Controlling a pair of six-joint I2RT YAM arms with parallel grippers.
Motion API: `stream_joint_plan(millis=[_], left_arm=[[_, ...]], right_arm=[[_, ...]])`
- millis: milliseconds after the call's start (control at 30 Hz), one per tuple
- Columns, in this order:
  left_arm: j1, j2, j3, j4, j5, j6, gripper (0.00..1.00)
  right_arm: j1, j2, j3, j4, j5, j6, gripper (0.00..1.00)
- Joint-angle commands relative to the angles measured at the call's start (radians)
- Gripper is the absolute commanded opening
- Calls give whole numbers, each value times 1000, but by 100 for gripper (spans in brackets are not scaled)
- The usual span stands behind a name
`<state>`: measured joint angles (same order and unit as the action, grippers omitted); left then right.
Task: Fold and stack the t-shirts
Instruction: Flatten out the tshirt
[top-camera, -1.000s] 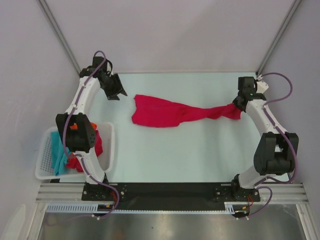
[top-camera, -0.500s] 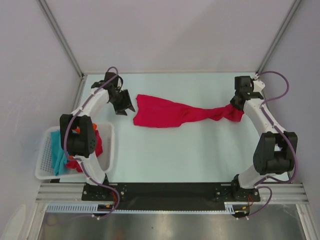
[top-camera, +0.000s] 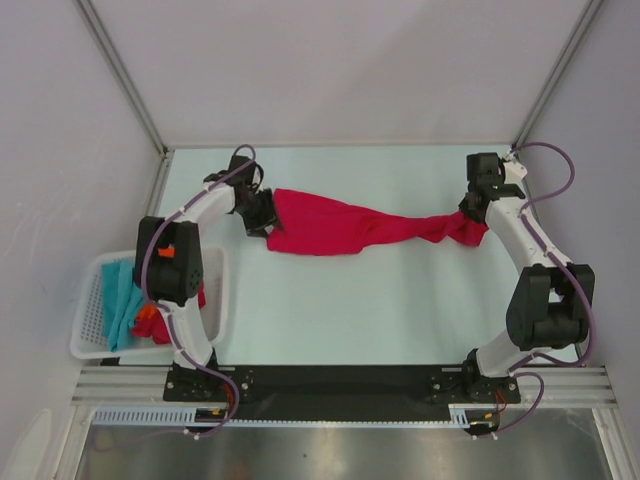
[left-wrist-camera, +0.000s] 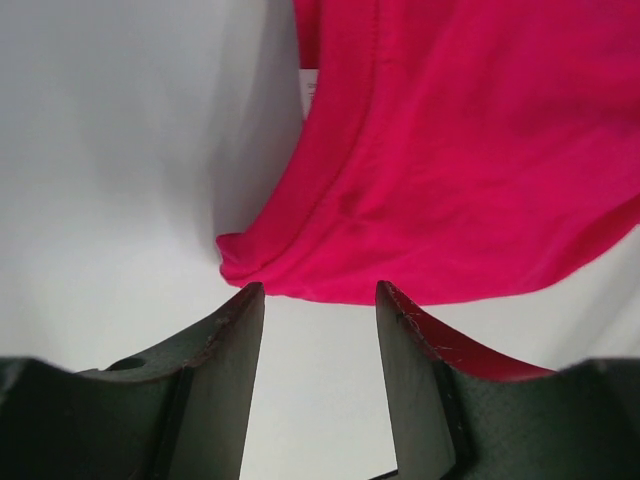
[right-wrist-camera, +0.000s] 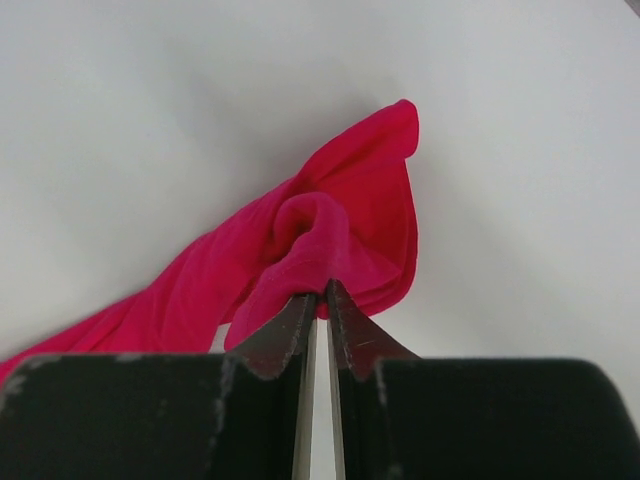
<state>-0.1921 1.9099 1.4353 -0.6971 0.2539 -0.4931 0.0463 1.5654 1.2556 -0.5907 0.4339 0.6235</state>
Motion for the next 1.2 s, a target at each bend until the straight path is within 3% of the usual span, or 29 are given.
stream_joint_plan(millis=[0,133,467,567,600,733,900,1167], left_arm=[[8,27,-13,38,-53,-39,54],[19,57,-13,38,-64,-55,54],[17,92,-58,83,-67,-78,51],[17,100,-72,110,-41,-85,41],[19,100,-76,114,-35,-88,29],[19,92,-75,119,-19,-87,4],[19,60,-81,110,-18,-82,0],[-30,-138,-47,-5,-108,-64,0]], right_arm=[[-2,-60,21,-31,29,-25,12],[-6,-80,21,-38,35,-39,17],[-17,-88,1,-44,34,-51,18],[-25,-94,-1,-43,34,-57,18],[-28,-96,-1,-43,34,-62,17],[-39,-90,-12,-27,22,-65,14],[-37,-76,-33,-11,-7,-56,2],[-33,-61,-71,19,-23,-50,0]])
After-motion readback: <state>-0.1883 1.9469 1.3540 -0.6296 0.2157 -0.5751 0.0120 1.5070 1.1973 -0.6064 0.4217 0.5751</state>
